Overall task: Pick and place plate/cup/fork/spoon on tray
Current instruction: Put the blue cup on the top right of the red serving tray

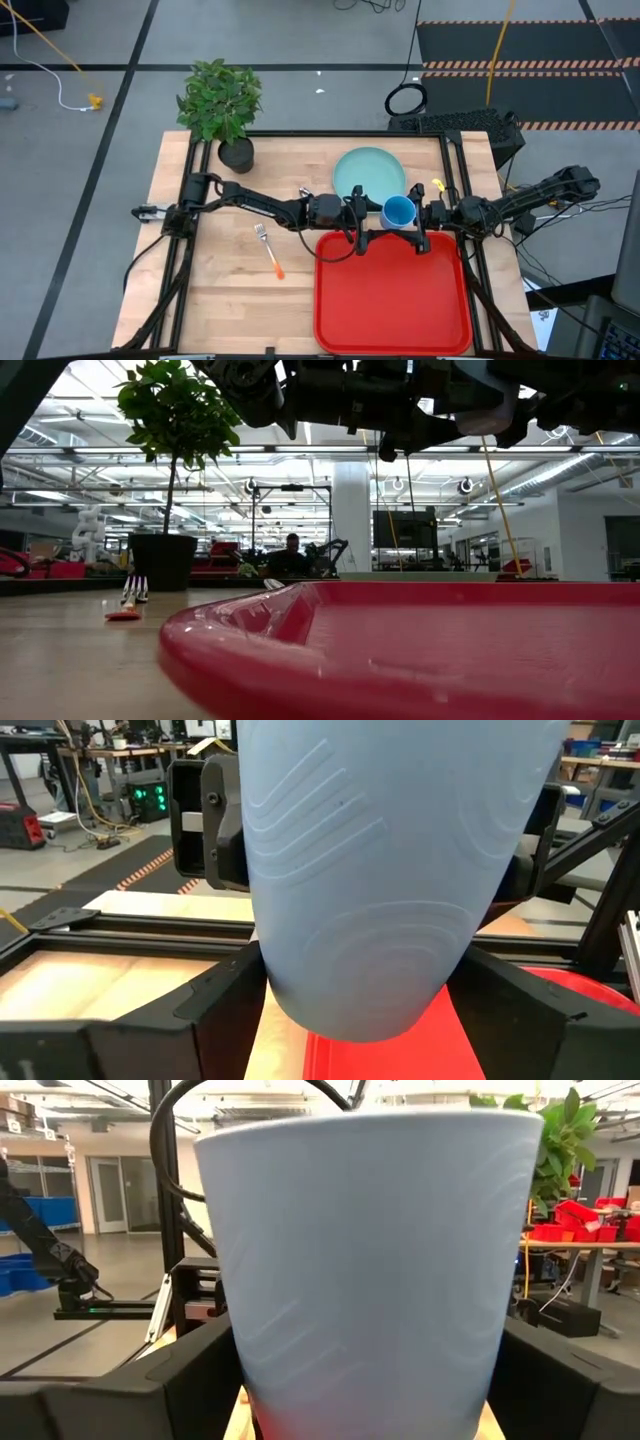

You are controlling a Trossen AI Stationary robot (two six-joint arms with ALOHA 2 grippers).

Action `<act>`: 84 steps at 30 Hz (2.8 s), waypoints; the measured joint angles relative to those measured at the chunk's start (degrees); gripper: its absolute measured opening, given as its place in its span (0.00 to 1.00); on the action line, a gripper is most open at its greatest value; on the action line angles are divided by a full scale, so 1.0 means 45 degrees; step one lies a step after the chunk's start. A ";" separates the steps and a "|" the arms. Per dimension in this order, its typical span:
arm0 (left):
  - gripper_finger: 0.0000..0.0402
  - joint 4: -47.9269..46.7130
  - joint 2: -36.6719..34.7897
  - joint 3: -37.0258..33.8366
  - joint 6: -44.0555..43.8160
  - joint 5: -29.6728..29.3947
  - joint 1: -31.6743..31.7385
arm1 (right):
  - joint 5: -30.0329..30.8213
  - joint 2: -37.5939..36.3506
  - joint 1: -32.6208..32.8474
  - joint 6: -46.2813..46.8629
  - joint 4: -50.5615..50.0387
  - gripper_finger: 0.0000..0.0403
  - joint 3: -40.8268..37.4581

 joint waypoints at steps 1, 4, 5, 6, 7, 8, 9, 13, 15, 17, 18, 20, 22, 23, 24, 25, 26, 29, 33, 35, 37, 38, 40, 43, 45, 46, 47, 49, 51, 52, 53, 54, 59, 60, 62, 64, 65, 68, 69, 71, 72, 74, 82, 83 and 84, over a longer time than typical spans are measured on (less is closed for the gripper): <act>0.71 -0.0041 0.0000 0.0000 0.0009 -0.0002 -0.0007 | 0.0004 -0.0054 0.0000 0.0053 -0.0126 0.86 0.0000; 0.68 -0.0150 -0.0010 0.0000 0.0103 -0.0026 0.0008 | 0.0078 -0.0250 0.0000 0.0178 -0.0573 0.90 0.0005; 0.67 -0.0236 -0.0015 0.0000 0.0126 -0.0026 0.0008 | 0.0091 -0.0325 0.0000 0.0185 -0.0643 0.91 0.0005; 0.67 -0.0350 -0.0015 0.0000 0.0192 -0.0031 0.0017 | 0.0092 -0.0417 0.0000 0.0182 -0.0760 0.91 0.0000; 0.67 -0.0475 -0.0015 0.0000 0.0209 -0.0026 0.0018 | 0.0097 -0.0502 0.0000 0.0185 -0.0796 0.92 0.0000; 0.67 -0.0603 -0.0015 0.0000 0.0222 -0.0031 0.0018 | 0.0104 -0.0587 0.0000 0.0213 -0.0962 0.92 0.0032; 0.68 -0.0668 -0.0015 0.0000 0.0223 -0.0031 0.0018 | 0.0192 -0.0682 0.0000 0.0248 -0.1396 0.92 0.0117; 0.71 -0.1027 -0.0015 0.0000 0.0271 -0.0063 0.0018 | 0.0937 -0.1006 0.0045 0.0468 -0.5038 0.92 0.1364; 0.70 -0.1134 -0.0015 0.0000 0.0387 -0.0106 0.0028 | 0.1049 -0.1040 0.0044 0.0858 -0.7773 0.92 0.2397; 0.69 -0.1168 -0.0015 0.0000 0.0409 -0.0166 0.0027 | 0.1049 -0.1017 0.0053 0.1396 -1.0437 0.92 0.3626; 0.68 -0.1179 -0.0015 0.0000 0.0378 -0.0173 0.0027 | 0.1081 -0.0980 0.0068 0.1715 -1.1764 0.92 0.4178; 0.67 -0.1141 -0.0015 0.0000 0.0384 -0.0256 0.0030 | 0.1470 -0.0788 0.0122 0.2329 -1.3936 0.92 0.5241; 0.68 -0.1130 -0.0015 0.0000 0.0389 -0.0308 0.0056 | 0.2028 -0.0590 0.0253 0.2787 -1.5655 0.92 0.6124; 0.69 -0.1148 -0.0015 0.0000 0.0384 -0.0327 0.0052 | 0.2193 -0.0479 0.0307 0.2972 -1.6309 0.92 0.6424; 0.70 -0.1161 -0.0015 0.0000 0.0384 -0.0325 0.0042 | 0.2284 -0.0408 0.0381 0.3151 -1.6845 0.92 0.6679; 0.70 -0.1162 -0.0015 0.0000 0.0385 -0.0307 0.0025 | 0.2298 -0.0360 0.0443 0.3347 -1.7216 0.92 0.6861; 0.70 -0.1149 -0.0015 0.0000 0.0385 -0.0258 0.0006 | 0.2294 -0.0301 0.0532 0.3559 -1.7581 0.92 0.7059; 0.68 -0.1158 -0.0015 0.0000 0.0423 -0.0056 -0.0021 | 0.2398 -0.0132 0.0802 0.4393 -1.9243 0.92 0.7837; 0.67 -0.1176 -0.0015 0.0000 0.0396 -0.0046 -0.0025 | 0.2472 0.0301 0.0975 0.5626 -2.2064 0.92 0.9607; 0.68 -0.1178 -0.0015 0.0000 0.0382 -0.0052 -0.0031 | 0.2469 0.0683 0.1075 0.6191 -2.3307 0.91 1.0636; 0.69 -0.1183 -0.0015 0.0000 0.0389 -0.0060 -0.0031 | 0.2459 0.1185 0.1204 0.6494 -2.4375 0.90 1.1717; 0.70 -0.1178 -0.0015 0.0000 0.0389 -0.0064 -0.0031 | 0.2426 0.1490 0.1289 0.6554 -2.4856 0.90 1.2263; 0.70 -0.1201 -0.0015 0.0000 0.0393 -0.0075 -0.0031 | 0.2370 0.2181 0.1510 0.6500 -2.5679 0.89 1.3376; 0.68 -0.1257 -0.0015 0.0000 0.0393 -0.0113 -0.0026 | 0.2361 0.3317 0.1908 0.6141 -2.6525 0.88 1.5081; 0.68 -0.1246 -0.0015 0.0000 0.0406 -0.0116 -0.0021 | 0.2353 0.4084 0.2128 0.5728 -2.6651 0.88 1.6052; 0.68 -0.1247 -0.0015 0.0000 0.0439 -0.0155 -0.0016 | 0.2329 0.4447 0.2212 0.5480 -2.6625 0.88 1.6441; 0.68 -0.1251 -0.0015 0.0000 0.0499 -0.0219 -0.0007 | 0.2318 0.4829 0.2281 0.5238 -2.6565 0.88 1.6732; 0.69 -0.1252 -0.0015 0.0000 0.0657 -0.0382 -0.0007 | 0.1952 0.5595 0.2363 0.4817 -2.6562 0.88 1.7054; 0.70 -0.1251 -0.0015 0.0000 0.0736 -0.0512 -0.0007 | 0.1459 0.6295 0.2380 0.4495 -2.6557 0.88 1.7121; 0.70 -0.1251 -0.0015 0.0000 0.0738 -0.0544 -0.0007 | 0.1281 0.6668 0.2371 0.4352 -2.6584 0.88 1.7113; 0.69 -0.1257 -0.0015 0.0000 0.0750 -0.0547 -0.0007 | 0.1166 0.7022 0.2358 0.4195 -2.6610 0.88 1.7101; 0.69 -0.1266 -0.0015 0.0000 0.0765 -0.0551 -0.0007 | 0.1072 0.7330 0.2359 0.4054 -2.6643 0.87 1.7097; 0.68 -0.1265 -0.0015 0.0000 0.1009 -0.0574 -0.0007 | 0.0921 0.8207 0.2365 0.3655 -2.6975 0.82 1.7102; 0.69 -0.1269 -0.0015 0.0000 0.1045 -0.0586 -0.0007 | 0.0938 0.8312 0.2355 0.3661 -2.7056 0.80 1.7097; 0.70 -0.1285 -0.0015 0.0000 0.1077 -0.0661 -0.0007 | 0.0801 0.8349 0.2315 0.3684 -2.7188 0.75 1.7097; 0.70 -0.1374 -0.0015 0.0000 0.1147 -0.0692 -0.0007 | 0.0667 0.8256 0.2225 0.3699 -2.7245 0.70 1.7097; 0.70 -0.1457 -0.0015 0.0000 0.1213 -0.0692 -0.0007 | 0.0655 0.8193 0.2181 0.3722 -2.7264 0.68 1.7097; 0.69 -0.1649 -0.0015 0.0000 0.1423 -0.0738 -0.0003 | 0.0687 0.8024 0.2029 0.3756 -2.7234 0.61 1.7097; 0.68 -0.1720 -0.0015 0.0000 0.1438 -0.0776 0.0011 | 0.0685 0.7952 0.1953 0.3752 -2.7272 0.59 1.7097; 0.68 -0.1820 -0.0015 0.0000 0.1433 -0.0796 0.0013 | 0.0689 0.7850 0.1848 0.3788 -2.7267 0.54 1.7097; 0.68 -0.1836 -0.0015 0.0000 0.1435 -0.0794 0.0015 | 0.0685 0.7819 0.1788 0.3834 -2.7267 0.52 1.7097; 0.68 -0.1828 -0.0015 0.0000 0.1486 -0.0794 0.0013 | 0.0680 0.7818 0.1690 0.3840 -2.7272 0.47 1.7097; 0.68 -0.1844 -0.0015 0.0000 0.1492 -0.0794 0.0003 | 0.0680 0.7819 0.1588 0.3742 -2.7272 0.28 1.7097; 0.68 -0.1844 -0.0015 0.0000 0.1511 -0.0794 0.0003 | 0.0680 0.7819 0.1588 0.3728 -2.7276 0.25 1.7097; 0.68 -0.1849 -0.0015 0.0000 0.1515 -0.0794 0.0003 | 0.0680 0.7819 0.1588 0.3710 -2.7276 0.23 1.7097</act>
